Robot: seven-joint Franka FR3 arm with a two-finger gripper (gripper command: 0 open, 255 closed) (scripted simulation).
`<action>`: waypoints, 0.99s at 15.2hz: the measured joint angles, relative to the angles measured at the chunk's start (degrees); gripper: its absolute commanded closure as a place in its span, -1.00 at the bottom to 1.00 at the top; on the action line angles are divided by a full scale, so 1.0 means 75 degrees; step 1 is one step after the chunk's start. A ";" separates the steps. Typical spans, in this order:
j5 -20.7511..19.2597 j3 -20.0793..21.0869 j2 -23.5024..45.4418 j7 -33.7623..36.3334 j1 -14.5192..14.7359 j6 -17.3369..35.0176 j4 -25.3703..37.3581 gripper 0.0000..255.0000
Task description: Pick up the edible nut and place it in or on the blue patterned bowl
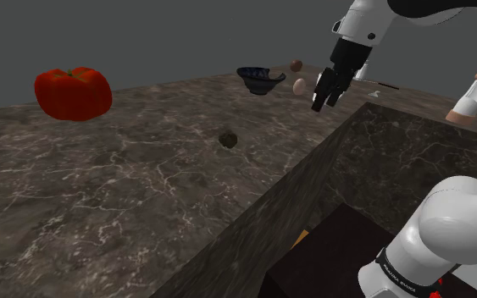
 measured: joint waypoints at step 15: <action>0.0541 0.2132 0.1448 0.1711 0.0611 0.0839 0.1086 -1.00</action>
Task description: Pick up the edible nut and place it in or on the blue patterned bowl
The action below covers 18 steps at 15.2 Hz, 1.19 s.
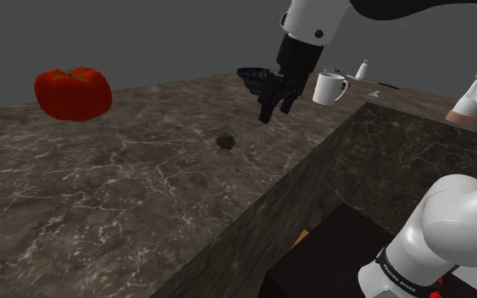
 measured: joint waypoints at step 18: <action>-0.0365 0.1595 0.1572 0.1319 0.0106 0.1110 0.0679 -1.00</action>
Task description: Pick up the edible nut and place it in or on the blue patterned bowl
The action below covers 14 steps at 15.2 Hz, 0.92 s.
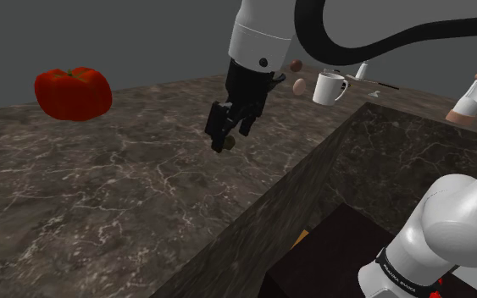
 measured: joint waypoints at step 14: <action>0.0002 0.0000 -0.0002 -0.0001 0.0001 0.0015 -0.0015 1.00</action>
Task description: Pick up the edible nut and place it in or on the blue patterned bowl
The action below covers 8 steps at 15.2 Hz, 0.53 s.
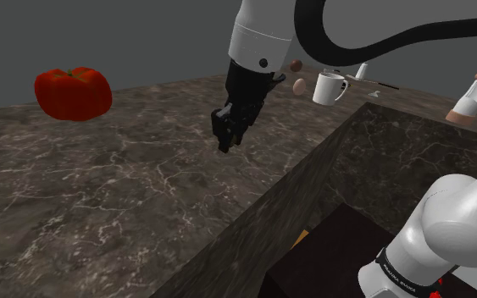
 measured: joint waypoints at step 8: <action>-0.0058 -0.0047 0.0062 0.0005 -0.0042 -0.0585 0.0644 1.00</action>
